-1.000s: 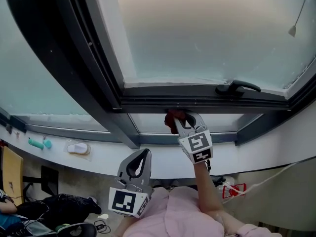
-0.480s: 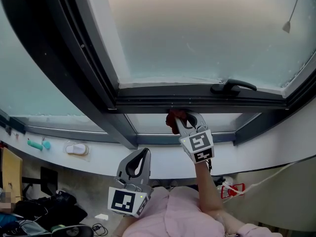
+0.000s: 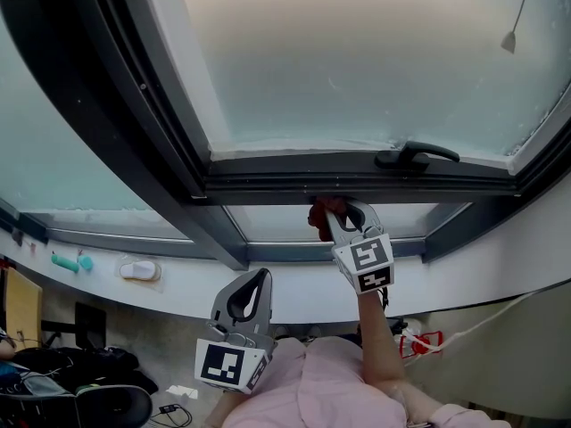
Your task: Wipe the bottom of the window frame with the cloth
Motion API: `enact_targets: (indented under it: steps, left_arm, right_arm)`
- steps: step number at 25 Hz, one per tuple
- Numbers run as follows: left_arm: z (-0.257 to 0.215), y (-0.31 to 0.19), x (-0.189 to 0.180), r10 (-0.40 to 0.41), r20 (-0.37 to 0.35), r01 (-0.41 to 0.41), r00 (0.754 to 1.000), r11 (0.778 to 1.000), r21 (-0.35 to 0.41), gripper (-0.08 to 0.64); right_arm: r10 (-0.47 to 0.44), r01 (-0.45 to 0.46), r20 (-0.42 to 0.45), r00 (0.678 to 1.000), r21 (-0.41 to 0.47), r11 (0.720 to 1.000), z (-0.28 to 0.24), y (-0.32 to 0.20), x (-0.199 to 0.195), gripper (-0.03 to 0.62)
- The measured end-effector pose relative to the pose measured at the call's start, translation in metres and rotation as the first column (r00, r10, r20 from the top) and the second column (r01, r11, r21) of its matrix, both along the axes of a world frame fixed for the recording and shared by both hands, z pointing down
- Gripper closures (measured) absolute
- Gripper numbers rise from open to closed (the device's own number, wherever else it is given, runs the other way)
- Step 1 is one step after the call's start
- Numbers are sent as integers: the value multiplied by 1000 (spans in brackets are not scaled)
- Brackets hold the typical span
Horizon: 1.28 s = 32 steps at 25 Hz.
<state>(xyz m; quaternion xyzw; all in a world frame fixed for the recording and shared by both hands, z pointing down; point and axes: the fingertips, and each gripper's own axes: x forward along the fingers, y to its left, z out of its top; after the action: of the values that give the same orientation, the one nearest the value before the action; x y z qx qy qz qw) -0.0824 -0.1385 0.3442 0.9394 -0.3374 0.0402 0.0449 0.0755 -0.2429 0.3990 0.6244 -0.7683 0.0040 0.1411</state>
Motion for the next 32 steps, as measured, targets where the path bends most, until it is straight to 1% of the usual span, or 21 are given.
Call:
enact_targets:
  steps: [6,12,18,25,32]
  left_arm:
    - [3,5,4,-5,1,5,1000,1000,-11,565]
    - [4,10,10,-12,-19,11,1000,999,-30,565]
    - [4,17,21,-14,-6,13,1000,1000,-16,565]
    - [7,29,38,-12,-15,12,1000,1000,-12,565]
    - [11,36,47,-28,-24,27,999,1000,-13,565]
  right_arm:
    - [15,-15,10,1000,9,1000,-1,4,11,537]
    - [38,-38,20,999,11,999,-1,11,27,537]
    - [72,-73,28,997,2,997,3,20,51,537]
    - [89,-89,30,996,16,996,1,30,75,536]
    - [71,-72,35,997,32,997,0,32,84,536]
